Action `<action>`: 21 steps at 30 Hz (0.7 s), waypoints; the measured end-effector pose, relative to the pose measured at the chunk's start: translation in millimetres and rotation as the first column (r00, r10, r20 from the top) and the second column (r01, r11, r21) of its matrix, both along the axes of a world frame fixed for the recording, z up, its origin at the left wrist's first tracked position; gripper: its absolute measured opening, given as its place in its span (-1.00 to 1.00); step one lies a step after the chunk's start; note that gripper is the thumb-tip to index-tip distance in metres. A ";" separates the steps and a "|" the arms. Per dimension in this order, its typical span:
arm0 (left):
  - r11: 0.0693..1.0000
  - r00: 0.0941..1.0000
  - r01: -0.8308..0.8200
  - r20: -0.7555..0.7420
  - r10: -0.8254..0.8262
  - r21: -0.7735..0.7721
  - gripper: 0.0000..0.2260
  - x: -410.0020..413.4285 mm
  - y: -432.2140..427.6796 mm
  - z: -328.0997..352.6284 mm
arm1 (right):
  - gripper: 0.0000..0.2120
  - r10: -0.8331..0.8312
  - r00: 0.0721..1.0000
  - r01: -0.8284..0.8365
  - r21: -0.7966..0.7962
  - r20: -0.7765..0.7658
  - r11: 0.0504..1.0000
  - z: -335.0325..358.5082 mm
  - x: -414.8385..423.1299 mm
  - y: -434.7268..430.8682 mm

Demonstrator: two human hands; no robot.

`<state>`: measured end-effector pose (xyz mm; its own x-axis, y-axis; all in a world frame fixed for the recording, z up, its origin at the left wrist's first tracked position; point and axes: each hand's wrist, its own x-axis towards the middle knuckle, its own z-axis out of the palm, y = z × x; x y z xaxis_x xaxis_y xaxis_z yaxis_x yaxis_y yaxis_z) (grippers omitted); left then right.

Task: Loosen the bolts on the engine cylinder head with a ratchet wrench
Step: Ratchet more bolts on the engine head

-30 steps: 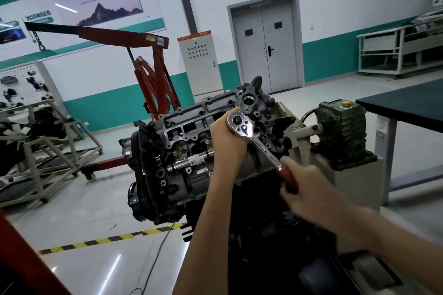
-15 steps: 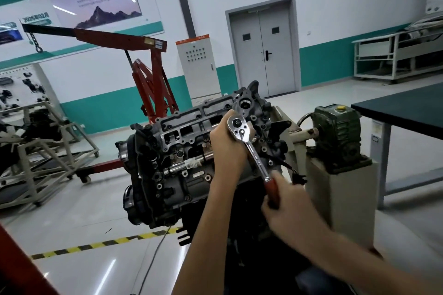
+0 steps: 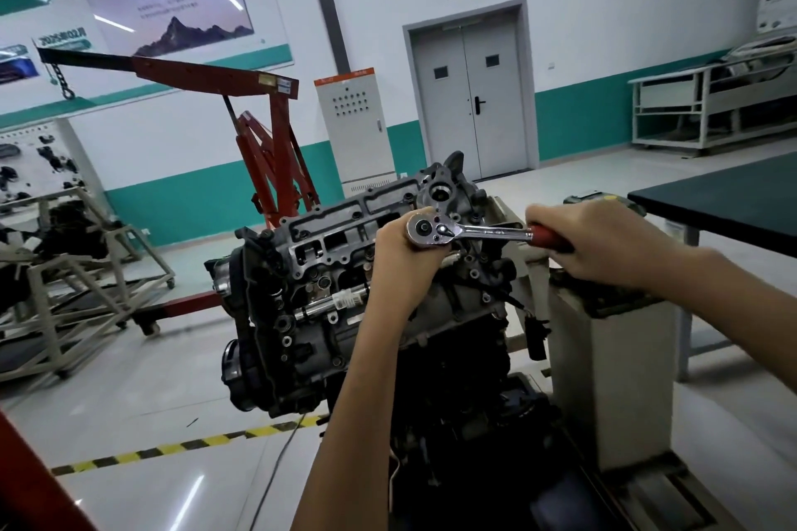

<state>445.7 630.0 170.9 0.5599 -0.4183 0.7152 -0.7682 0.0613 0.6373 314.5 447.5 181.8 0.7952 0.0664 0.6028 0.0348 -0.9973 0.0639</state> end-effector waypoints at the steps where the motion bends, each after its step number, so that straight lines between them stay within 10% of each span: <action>1: 1.000 1.000 0.007 0.005 -0.007 -0.012 -0.72 -0.3 0.6 -1.2 | -0.84 -0.013 1.000 0.013 0.009 0.007 1.000 -0.7 1.4 0.5; 5: 0.992 0.995 -0.059 0.072 0.067 -0.115 -0.79 -4.4 -1.8 -12.6 | -0.80 0.029 0.998 -0.010 0.359 -0.048 0.933 -51.3 -7.4 38.9; 12: 0.978 0.999 -0.050 -0.011 0.049 -0.200 -0.64 -9.4 -4.0 -14.7 | -0.74 0.112 0.982 -0.190 0.837 0.154 0.513 -103.6 5.4 158.9; 21: 0.992 1.000 -0.009 -0.013 0.007 -0.122 -0.63 -10.8 -0.4 -9.3 | -0.81 0.042 0.997 -0.030 0.168 -0.068 0.985 -28.9 -7.2 18.7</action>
<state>434.8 629.6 161.6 0.5719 -0.3236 0.7538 -0.7612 0.1333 0.6347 307.3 466.2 152.9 0.8351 -0.0007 0.5501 0.0695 -0.9918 -0.1068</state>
